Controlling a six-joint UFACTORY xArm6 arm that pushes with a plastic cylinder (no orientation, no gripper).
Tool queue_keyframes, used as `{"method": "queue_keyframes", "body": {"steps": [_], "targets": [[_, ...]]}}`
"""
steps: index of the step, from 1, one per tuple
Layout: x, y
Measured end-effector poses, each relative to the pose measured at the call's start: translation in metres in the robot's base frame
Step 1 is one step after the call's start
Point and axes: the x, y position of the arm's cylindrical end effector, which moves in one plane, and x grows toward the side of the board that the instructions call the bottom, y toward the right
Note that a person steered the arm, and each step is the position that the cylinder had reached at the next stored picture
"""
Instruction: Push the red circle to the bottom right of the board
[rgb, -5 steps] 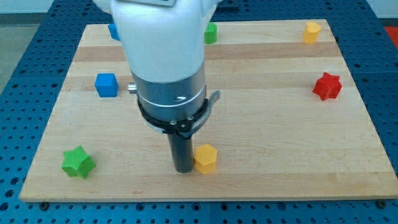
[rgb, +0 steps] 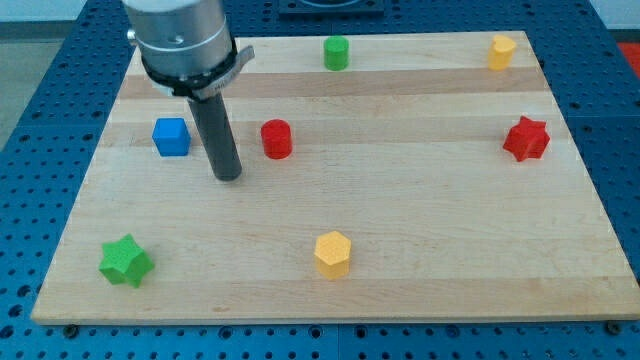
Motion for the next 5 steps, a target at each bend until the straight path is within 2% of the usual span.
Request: {"method": "queue_keyframes", "body": {"steps": [3, 5], "targets": [[-0.057, 0.014], [-0.049, 0.037]]}}
